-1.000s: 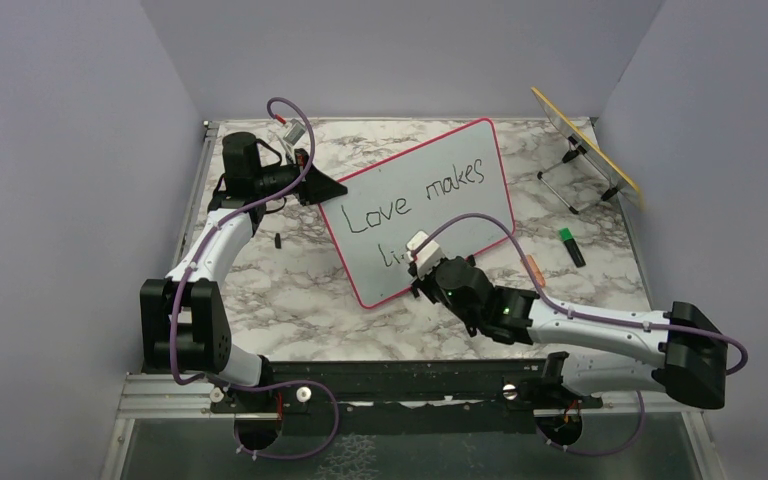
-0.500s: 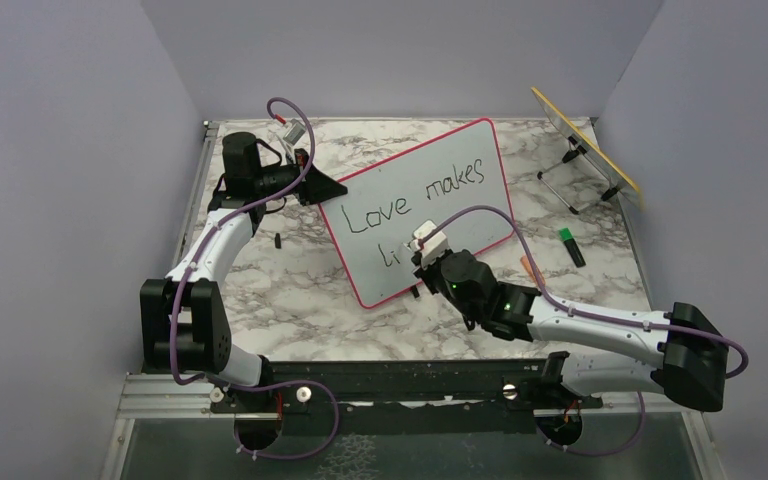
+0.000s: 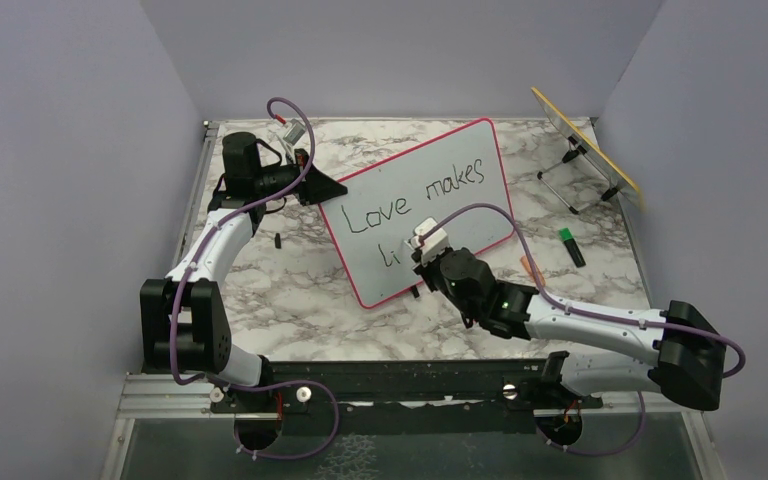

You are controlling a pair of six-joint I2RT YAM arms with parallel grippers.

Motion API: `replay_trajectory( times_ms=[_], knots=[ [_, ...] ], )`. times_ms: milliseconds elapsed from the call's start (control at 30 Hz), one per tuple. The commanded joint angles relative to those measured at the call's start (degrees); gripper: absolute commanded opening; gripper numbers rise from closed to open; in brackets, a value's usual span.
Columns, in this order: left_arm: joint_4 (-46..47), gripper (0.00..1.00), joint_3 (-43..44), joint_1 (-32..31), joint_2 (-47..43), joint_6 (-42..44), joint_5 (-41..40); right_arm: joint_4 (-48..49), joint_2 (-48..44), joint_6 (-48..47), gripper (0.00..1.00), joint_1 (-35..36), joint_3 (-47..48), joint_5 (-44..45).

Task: Write a sentence on the whiteboard

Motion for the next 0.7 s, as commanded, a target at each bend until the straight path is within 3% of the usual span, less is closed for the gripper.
replay_trajectory(
  times_ms=[0, 667],
  knots=[
    [-4.75, 0.00, -1.03, -0.17, 2.21, 3.88, -5.67, 2.50, 0.60, 0.62, 0.01, -0.63, 0.92, 1.59],
    [-4.75, 0.00, -0.91, -0.12, 2.26, 3.87, -5.58, -3.42, 2.00, -0.52, 0.01, -0.81, 2.87, -4.25]
  ],
)
